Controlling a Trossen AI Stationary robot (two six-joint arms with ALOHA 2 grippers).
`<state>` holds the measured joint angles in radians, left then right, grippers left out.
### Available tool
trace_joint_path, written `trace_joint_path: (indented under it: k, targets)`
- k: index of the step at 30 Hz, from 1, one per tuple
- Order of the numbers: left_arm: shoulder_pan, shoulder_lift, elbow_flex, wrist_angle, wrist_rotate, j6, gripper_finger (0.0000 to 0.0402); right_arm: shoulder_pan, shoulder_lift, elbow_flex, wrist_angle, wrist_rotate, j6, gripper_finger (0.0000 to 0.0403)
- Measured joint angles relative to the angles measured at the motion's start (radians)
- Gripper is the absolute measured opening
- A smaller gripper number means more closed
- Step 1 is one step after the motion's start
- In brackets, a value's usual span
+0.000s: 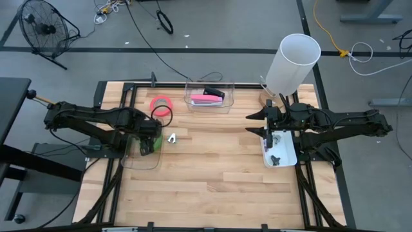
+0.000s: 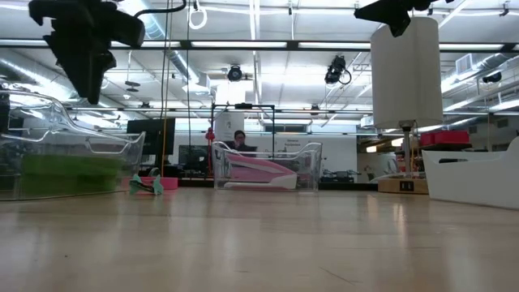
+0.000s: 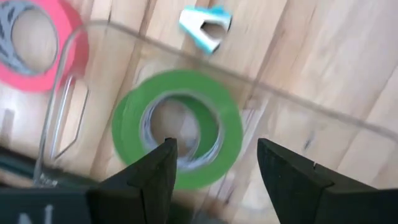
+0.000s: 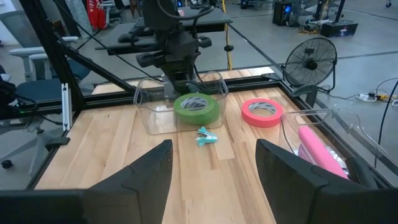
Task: Pick and place Stapler, Stapler remover, tape
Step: Put the blue staple remover into the white bin
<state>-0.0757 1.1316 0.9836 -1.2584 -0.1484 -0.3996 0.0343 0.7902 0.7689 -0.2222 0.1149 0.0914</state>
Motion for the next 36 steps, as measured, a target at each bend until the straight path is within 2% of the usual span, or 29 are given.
trace_joint_path:
  k: [13,19,28,36]
  targets:
    - [0.001,0.000,0.000,0.260,0.021,-0.066,0.0225,0.000,0.000,0.000,0.000,0.000,0.000,0.0228]
    - [0.001,0.000,0.000,0.392,-0.039,-0.117,0.0225,0.000,0.000,0.000,0.000,0.000,0.000,0.0228]
    - [0.001,0.001,0.000,0.578,-0.039,-0.107,0.0225,0.000,0.000,0.000,0.000,0.000,0.000,0.0228]
    - [0.035,0.001,0.001,0.642,-0.099,-0.149,0.0225,0.000,0.000,-0.001,0.004,0.000,0.001,0.0228]
